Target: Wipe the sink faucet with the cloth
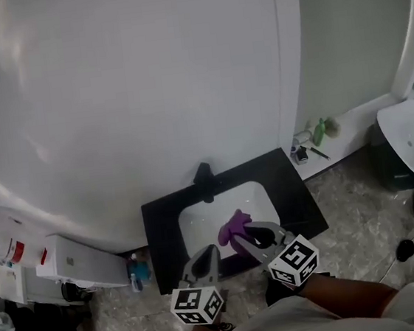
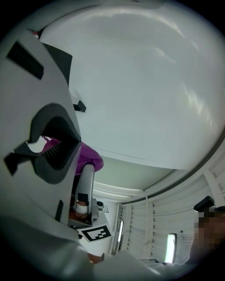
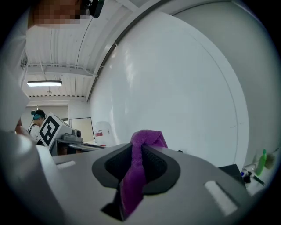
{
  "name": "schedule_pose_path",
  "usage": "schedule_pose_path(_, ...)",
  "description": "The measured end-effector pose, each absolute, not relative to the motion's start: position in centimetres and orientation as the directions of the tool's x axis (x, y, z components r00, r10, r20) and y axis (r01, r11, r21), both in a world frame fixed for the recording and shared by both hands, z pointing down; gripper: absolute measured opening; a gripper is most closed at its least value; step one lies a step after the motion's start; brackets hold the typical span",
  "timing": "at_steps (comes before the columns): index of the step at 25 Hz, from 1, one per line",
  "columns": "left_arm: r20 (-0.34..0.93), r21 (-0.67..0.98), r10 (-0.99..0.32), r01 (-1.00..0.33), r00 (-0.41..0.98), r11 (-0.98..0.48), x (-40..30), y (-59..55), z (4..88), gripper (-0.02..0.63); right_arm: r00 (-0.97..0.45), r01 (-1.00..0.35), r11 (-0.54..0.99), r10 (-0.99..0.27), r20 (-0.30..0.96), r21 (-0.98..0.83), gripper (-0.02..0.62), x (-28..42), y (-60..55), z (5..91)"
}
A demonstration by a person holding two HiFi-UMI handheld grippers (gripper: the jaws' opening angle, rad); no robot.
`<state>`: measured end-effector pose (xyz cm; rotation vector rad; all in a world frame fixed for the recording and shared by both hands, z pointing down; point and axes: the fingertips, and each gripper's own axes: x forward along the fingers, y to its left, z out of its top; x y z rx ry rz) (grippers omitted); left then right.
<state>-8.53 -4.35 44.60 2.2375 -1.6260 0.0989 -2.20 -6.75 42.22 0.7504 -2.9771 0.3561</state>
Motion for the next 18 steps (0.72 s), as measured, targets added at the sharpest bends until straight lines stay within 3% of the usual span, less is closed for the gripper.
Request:
schedule_pose_path(8,0.298,0.283,-0.915,-0.941,0.273,-0.188,-11.4,-15.3,47.1,0.006,-0.898,-0.438,0.844,-0.396,0.19,-0.31,0.063,-4.8,-19.2,47.1)
schedule_pose_path(13,0.31,0.328,-0.9,-0.923,0.306,-0.201,-12.6,-18.7,48.5,0.006,-0.888,-0.455,0.829,-0.394,0.239,-0.324,0.063,-7.1,-23.1,49.6)
schedule_pose_path(18,0.31,0.36,-0.892,-0.909,0.33,-0.211,-14.1,-22.9,49.7,0.006,-0.849,-0.466,0.859,-0.366,0.381,-0.213,0.063,-11.2,-29.1,55.8)
